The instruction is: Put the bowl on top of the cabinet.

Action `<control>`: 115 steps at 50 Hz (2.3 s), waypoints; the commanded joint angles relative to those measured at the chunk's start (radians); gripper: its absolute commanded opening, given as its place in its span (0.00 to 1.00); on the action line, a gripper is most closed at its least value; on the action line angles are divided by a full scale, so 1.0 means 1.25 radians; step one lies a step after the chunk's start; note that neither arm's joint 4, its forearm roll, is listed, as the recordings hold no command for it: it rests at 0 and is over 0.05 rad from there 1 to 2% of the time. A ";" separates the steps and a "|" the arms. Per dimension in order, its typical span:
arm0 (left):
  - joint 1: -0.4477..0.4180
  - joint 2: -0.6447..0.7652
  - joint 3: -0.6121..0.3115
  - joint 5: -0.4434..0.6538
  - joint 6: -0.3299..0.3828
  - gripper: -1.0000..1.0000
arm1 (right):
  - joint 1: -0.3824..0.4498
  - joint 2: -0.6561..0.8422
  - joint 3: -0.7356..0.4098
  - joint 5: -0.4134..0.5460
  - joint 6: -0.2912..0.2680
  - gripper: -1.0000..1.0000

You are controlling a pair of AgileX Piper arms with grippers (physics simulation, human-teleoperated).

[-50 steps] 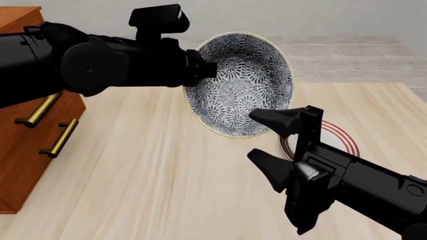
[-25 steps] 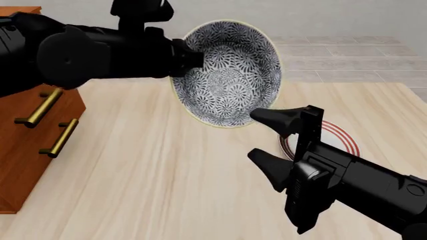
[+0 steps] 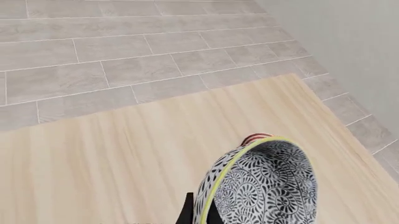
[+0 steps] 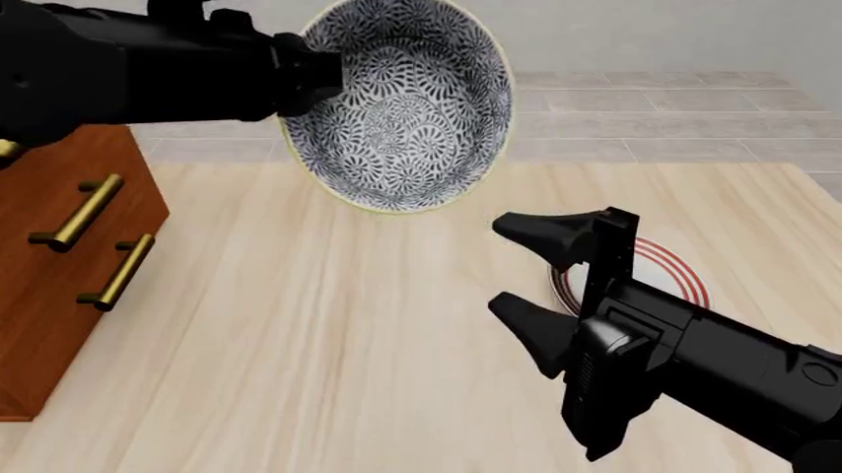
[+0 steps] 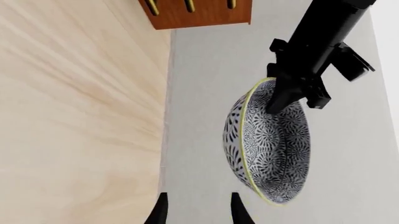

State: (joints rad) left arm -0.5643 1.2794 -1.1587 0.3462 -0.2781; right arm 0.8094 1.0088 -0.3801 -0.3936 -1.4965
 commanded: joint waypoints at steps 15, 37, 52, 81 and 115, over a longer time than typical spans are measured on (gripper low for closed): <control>0.054 -0.104 0.023 0.027 -0.027 0.00 | -0.005 -0.004 0.007 -0.001 0.008 1.00; 0.102 -0.207 0.106 0.016 -0.018 0.00 | -0.005 -0.004 0.007 -0.001 0.008 1.00; 0.130 -0.274 0.158 0.015 -0.034 0.00 | -0.005 -0.004 0.007 -0.001 0.008 1.00; 0.184 -0.349 0.264 -0.031 -0.095 0.00 | -0.005 -0.004 0.007 -0.001 0.008 1.00; 0.196 -0.358 0.282 -0.044 -0.096 0.00 | -0.005 -0.004 0.007 -0.001 0.008 1.00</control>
State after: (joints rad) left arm -0.3164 0.8271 -0.8012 0.2825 -0.4200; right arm 0.8053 1.0052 -0.3737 -0.3946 -1.4896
